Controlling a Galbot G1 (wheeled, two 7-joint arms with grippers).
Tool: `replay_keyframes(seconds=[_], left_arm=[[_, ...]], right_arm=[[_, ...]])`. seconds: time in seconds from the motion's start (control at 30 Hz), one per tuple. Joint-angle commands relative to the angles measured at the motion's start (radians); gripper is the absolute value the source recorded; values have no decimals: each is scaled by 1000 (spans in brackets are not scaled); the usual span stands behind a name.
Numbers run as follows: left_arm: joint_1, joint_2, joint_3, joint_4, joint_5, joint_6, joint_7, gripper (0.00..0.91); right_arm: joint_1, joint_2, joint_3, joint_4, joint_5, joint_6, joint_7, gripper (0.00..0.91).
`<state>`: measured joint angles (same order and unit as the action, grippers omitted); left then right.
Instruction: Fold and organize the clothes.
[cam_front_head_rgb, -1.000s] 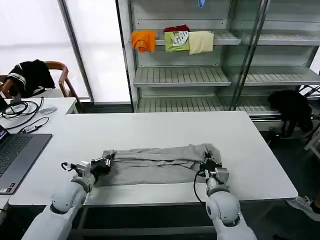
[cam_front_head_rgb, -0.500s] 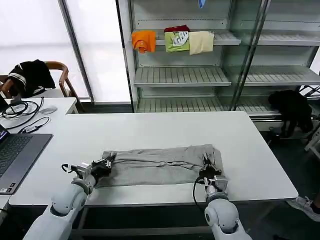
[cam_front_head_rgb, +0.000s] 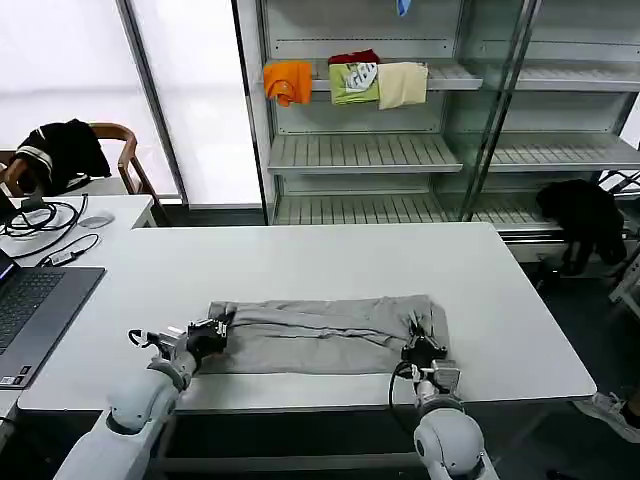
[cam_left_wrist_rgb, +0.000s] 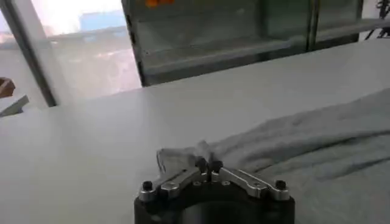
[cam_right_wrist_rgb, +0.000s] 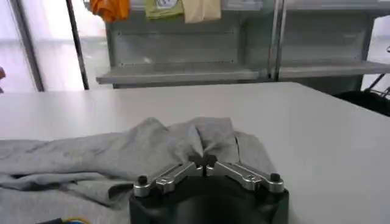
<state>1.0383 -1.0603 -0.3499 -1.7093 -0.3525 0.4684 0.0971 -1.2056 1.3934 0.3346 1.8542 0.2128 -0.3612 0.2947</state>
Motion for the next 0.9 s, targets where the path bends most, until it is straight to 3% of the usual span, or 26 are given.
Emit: replay_keyframes(seconds=[0.03, 0.2, 0.4, 0.9], left_arm=[[-9, -15, -1, -14, 3, 0, -5, 907], [-14, -5, -14, -64, -10, 7, -11, 907], [-7, 26, -33, -140, -39, 30, -31, 907], [18, -34, -88, -54, -48, 54, -95, 907]], right_arm=[[-10, 0, 0, -23, -37, 21, -3, 907], [1, -6, 3, 11, -1, 51, -3, 907], [19, -41, 17, 149, 24, 9, -13, 907], [0, -113, 104, 232, 57, -43, 3, 907]])
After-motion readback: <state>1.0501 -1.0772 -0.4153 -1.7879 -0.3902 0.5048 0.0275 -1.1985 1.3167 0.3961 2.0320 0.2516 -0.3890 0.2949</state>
